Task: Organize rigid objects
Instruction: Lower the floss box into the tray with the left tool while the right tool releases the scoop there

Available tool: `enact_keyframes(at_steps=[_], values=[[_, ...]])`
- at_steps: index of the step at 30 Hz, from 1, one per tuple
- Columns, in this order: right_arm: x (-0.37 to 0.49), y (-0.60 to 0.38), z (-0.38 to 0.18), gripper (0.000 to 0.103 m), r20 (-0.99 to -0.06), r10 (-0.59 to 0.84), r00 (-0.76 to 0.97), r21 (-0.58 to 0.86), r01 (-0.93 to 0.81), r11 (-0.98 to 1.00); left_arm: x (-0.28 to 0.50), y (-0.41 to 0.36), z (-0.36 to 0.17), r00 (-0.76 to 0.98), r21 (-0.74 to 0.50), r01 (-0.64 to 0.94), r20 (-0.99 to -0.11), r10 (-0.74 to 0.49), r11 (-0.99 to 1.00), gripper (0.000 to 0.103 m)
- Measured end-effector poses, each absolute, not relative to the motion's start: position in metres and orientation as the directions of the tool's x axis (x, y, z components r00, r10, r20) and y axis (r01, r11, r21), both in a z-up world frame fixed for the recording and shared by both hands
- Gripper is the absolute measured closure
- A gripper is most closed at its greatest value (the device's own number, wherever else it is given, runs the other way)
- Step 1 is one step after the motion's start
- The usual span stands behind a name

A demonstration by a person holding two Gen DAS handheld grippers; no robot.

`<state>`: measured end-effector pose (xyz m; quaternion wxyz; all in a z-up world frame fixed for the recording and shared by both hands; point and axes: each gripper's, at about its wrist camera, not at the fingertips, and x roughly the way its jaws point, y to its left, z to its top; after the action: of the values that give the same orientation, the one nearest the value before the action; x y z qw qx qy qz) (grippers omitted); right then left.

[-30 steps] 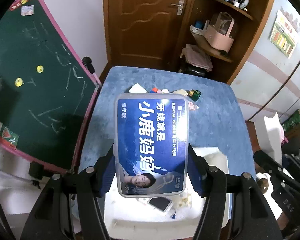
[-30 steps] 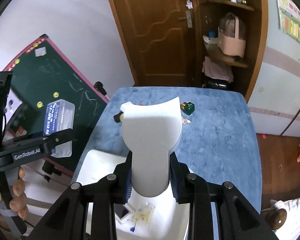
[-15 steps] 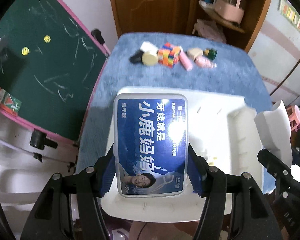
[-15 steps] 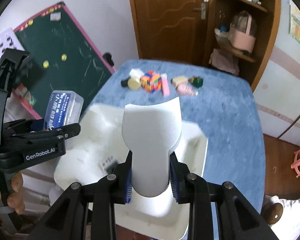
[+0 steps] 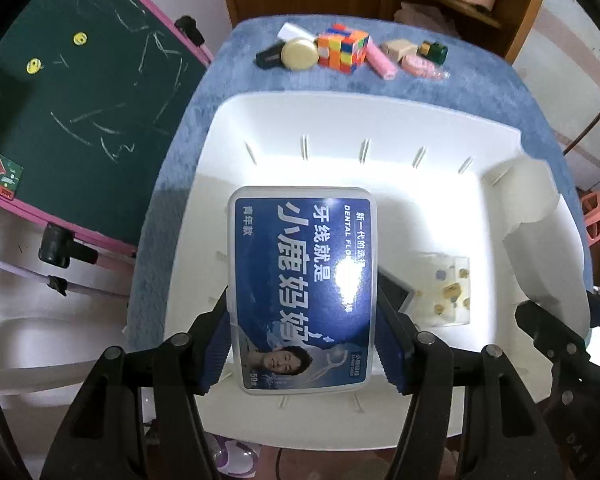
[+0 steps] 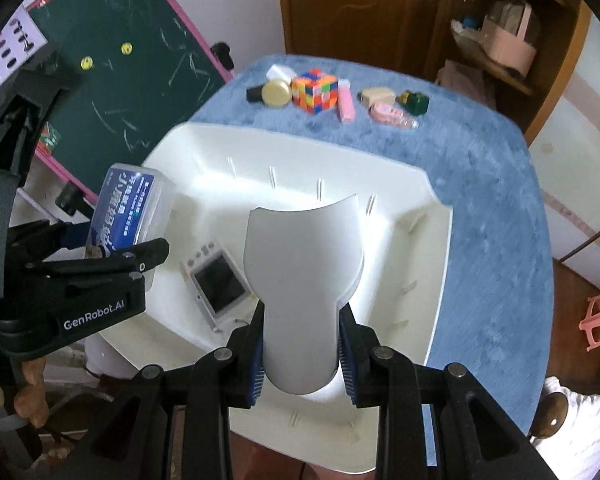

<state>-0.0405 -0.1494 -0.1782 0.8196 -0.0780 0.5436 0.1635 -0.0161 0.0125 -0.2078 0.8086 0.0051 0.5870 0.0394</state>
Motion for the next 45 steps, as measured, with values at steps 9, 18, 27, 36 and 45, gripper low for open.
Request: enact_keyframes(at_steps=[9,18,27,36,45], values=[[-0.038,-0.143,-0.2,0.072,-0.948,0.148,0.282,0.039,-0.356,0.934,-0.012,0.022,-0.234,0.254,0.083,-0.064,-0.962,0.097,0.995,0.037],[-0.034,-0.136,-0.209,0.072,-0.962,0.106,0.254,0.008,-0.36,0.933,-0.008,0.022,-0.24,0.222,0.058,-0.046,-0.973,0.067,0.997,0.035],[-0.03,-0.131,-0.214,0.058,-0.968,0.08,0.238,-0.015,-0.373,0.928,-0.003,0.019,-0.231,0.241,0.044,-0.039,-0.969,0.053,0.998,0.025],[-0.032,-0.124,-0.199,0.045,-0.946,0.078,0.314,-0.056,-0.398,0.916,-0.001,0.021,-0.222,0.262,0.044,-0.048,-0.963,0.055,0.998,0.025],[-0.029,-0.125,-0.196,0.045,-0.943,0.086,0.322,-0.048,-0.387,0.921,0.0,0.023,-0.215,0.276,0.04,-0.054,-0.96,0.053,0.998,0.025]])
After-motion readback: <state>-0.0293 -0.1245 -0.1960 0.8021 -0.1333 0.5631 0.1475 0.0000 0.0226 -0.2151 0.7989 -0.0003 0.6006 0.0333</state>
